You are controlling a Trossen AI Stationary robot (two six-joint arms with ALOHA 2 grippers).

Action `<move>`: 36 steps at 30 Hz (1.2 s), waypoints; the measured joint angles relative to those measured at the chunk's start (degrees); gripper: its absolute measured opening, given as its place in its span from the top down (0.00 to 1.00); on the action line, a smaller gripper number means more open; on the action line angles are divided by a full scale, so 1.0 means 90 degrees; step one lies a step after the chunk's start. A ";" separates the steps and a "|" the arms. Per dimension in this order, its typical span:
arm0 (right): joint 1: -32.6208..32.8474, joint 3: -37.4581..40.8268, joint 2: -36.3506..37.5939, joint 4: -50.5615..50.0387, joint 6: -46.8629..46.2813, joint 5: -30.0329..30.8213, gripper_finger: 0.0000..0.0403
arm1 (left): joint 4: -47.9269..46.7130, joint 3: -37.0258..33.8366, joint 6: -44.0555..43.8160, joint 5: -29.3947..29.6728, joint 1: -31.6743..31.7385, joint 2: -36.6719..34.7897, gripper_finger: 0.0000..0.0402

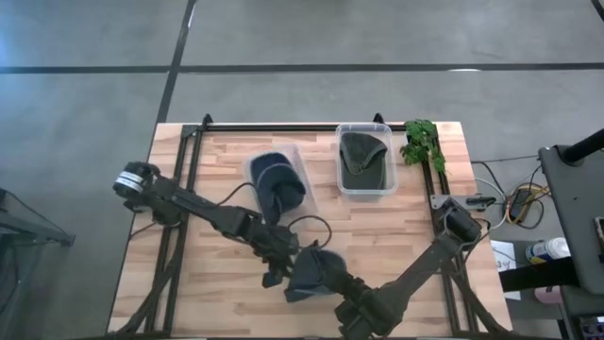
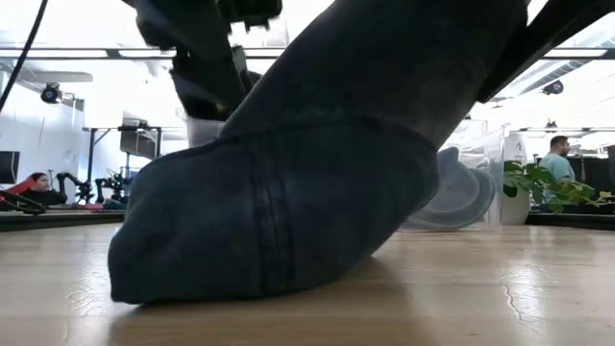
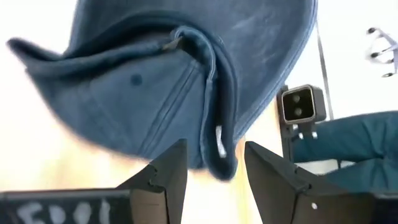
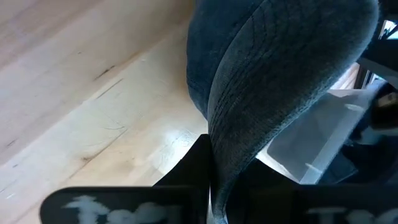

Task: Pick & Place hat
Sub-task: Put the blue cap into the left transparent bin

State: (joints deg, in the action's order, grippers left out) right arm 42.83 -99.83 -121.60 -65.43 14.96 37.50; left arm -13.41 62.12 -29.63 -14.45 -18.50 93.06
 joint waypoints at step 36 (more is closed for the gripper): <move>-0.0003 0.0000 0.0012 0.0007 -0.0405 0.0576 0.96 | -0.3921 -0.0991 0.0644 0.3899 0.1040 -0.2001 0.62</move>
State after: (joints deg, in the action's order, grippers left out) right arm 42.81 -99.83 -121.49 -65.37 11.32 42.69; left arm -48.71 53.20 -23.83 20.64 -9.14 75.05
